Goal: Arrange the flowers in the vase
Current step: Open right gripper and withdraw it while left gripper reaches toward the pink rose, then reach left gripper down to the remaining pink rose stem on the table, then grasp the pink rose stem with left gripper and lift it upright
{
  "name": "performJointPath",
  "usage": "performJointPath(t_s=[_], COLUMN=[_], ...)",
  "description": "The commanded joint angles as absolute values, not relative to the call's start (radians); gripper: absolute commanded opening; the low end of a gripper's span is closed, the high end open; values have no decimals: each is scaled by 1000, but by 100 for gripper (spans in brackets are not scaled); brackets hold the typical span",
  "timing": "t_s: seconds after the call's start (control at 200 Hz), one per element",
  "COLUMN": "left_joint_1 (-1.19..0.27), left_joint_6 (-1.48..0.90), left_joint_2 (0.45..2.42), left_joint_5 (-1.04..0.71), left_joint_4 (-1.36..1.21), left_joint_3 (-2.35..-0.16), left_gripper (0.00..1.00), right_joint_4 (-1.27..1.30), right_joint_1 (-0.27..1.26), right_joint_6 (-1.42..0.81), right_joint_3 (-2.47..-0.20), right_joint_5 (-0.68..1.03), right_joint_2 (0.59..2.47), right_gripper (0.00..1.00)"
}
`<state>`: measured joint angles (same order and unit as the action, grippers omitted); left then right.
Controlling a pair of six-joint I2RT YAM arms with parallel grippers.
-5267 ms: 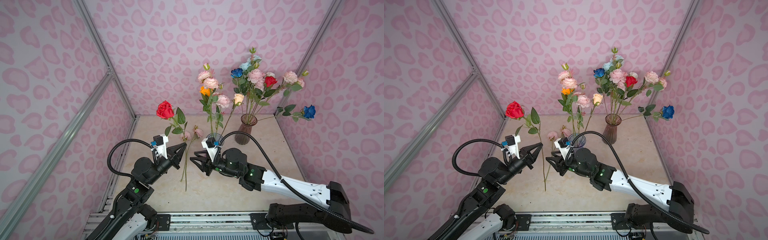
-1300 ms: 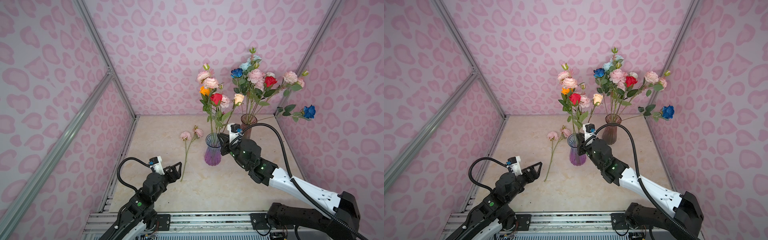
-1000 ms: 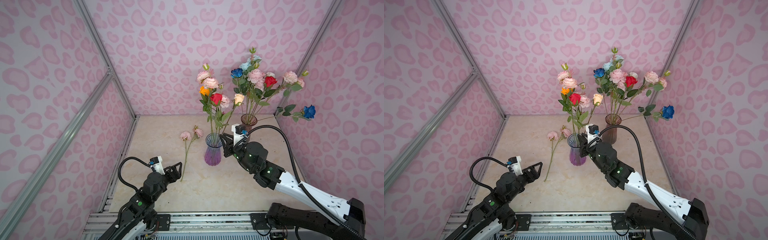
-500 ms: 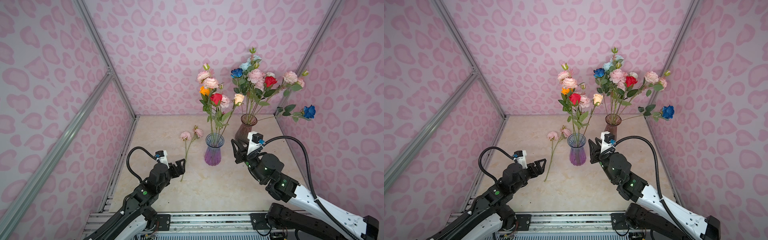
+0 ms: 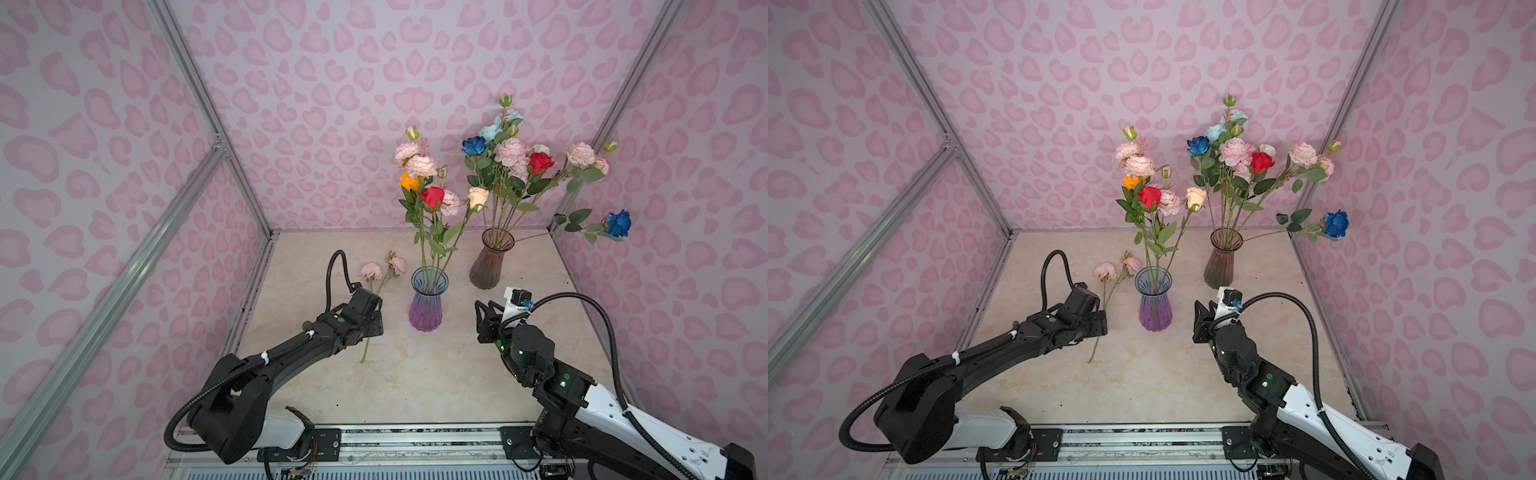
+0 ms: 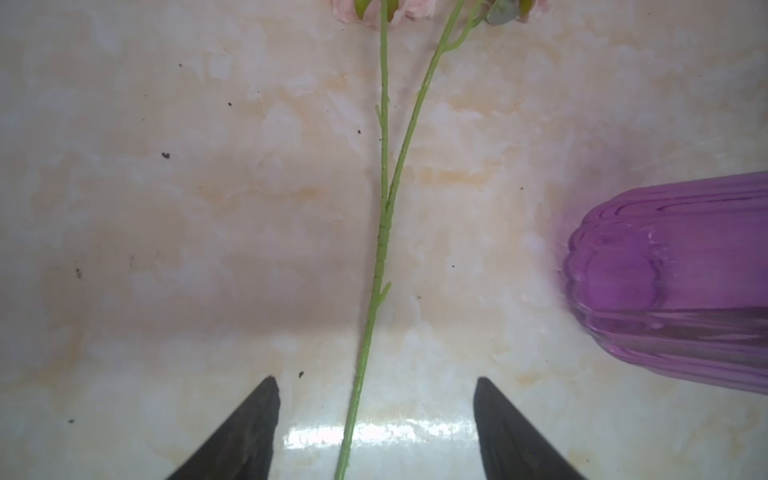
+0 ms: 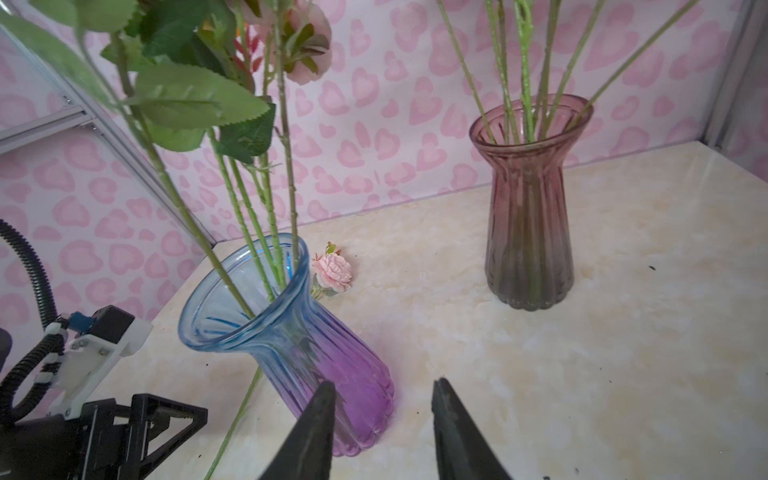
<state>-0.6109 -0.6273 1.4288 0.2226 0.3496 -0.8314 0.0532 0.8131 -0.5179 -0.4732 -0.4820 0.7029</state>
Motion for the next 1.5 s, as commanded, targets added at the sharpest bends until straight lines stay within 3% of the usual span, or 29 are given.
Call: performJointPath(t_s=[0.0, 0.215, 0.385, 0.59, 0.73, 0.925, 1.29, 1.495], left_joint_1=[-613, -615, -614, -610, -610, -609, -611, -615], left_joint_6=[-576, -485, -503, -527, -520, -529, -531, -430], left_joint_2=[1510, 1721, 1855, 1885, 1865, 1708, 1167, 804], left_joint_5=[226, 322, 358, 370, 335, 302, 259, 133], left_joint_4=[367, 412, 460, 437, 426, 400, 242, 103], left_joint_3=[-885, -1031, -1124, -1093, -1059, -991, -813, -692], left_gripper=[72, 59, 33, 32, 15, 4, 4, 4], right_joint_4=[35, 12, -11, -21, -17, -14, 42, 88], right_joint_1=[785, 760, 745, 733, 729, 727, 727, 738], right_joint_6=[-610, -622, -621, -629, -641, -638, -572, -503], right_joint_3=[-454, -433, -418, -392, -383, -398, -468, -563], right_joint_5=[-495, -465, -459, -465, -456, -446, -316, -119], right_joint_2=[697, 698, 662, 603, 598, 609, 650, 679], right_gripper=[40, 40, 40, 40, 40, 40, 41, 42])
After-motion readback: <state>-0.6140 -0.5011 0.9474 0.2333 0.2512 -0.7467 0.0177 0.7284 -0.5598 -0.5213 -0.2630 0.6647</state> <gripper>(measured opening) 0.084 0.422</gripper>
